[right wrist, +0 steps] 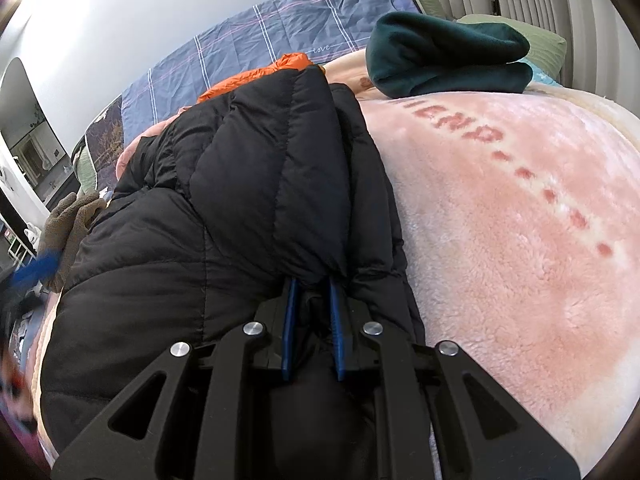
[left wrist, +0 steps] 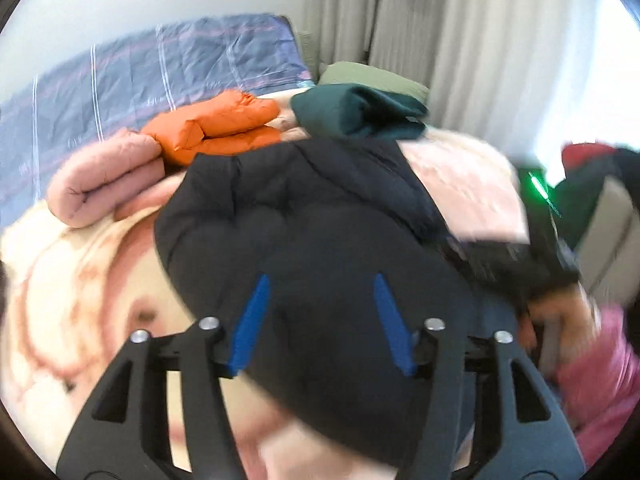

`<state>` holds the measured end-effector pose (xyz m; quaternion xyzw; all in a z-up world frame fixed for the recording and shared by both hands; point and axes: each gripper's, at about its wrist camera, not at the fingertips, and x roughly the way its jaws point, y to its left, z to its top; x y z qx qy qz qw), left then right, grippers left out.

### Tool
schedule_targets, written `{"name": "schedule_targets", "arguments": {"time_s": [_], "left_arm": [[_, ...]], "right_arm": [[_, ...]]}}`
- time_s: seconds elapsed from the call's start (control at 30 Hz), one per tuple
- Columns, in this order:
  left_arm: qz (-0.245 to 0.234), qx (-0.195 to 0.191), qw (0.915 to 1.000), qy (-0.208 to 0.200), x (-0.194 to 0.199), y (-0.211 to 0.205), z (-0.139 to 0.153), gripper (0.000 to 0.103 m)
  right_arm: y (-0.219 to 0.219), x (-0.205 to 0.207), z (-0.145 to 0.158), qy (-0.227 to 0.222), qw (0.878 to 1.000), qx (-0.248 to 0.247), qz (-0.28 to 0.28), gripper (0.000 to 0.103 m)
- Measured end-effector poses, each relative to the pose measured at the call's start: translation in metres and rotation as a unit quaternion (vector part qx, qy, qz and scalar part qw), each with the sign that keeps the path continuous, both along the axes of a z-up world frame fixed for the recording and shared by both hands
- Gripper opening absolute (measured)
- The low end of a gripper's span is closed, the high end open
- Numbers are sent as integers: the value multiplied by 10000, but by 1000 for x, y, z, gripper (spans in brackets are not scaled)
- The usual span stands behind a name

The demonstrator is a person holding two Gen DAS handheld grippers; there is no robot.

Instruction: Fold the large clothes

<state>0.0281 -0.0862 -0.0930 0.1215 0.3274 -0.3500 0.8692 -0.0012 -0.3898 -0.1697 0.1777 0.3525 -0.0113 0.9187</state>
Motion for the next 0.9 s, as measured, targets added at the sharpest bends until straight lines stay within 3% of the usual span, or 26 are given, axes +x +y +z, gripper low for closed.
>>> {"name": "schedule_targets", "arguments": {"time_s": [0.1, 0.27, 0.33, 0.43, 0.53, 0.77, 0.8, 0.87, 0.9], "left_arm": [[-207, 235, 9995, -32, -50, 8, -10, 65], [-466, 788, 9958, -70, -93, 2, -37, 69], [-297, 1017, 9941, -217, -94, -7, -50, 69], [355, 1240, 9904, -493, -76, -17, -61, 70], [691, 1012, 9922, -229, -64, -8, -60, 70], [810, 1171, 9895, 232, -67, 31, -69, 70], [783, 1181, 9896, 246, -68, 32, -68, 69], [543, 1011, 9925, 411, -75, 34, -59, 54], [280, 825, 9942, 637, -76, 38, -51, 41]], "right_arm": [[-1, 0, 0, -12, 10000, 33, 6, 14], [-2, 0, 0, -34, 10000, 38, 13, 15], [-1, -1, 0, -42, 10000, 27, 7, 15], [0, -1, 0, -42, 10000, -5, -1, 14], [1, -2, 0, -49, 10000, -45, -24, 14], [9, -3, 0, -43, 9999, -125, 5, 15], [8, -3, -1, -43, 10000, -77, 5, 15], [5, -3, -1, -42, 10000, -2, -7, 15], [5, -3, -1, -45, 10000, -4, -6, 15]]}}
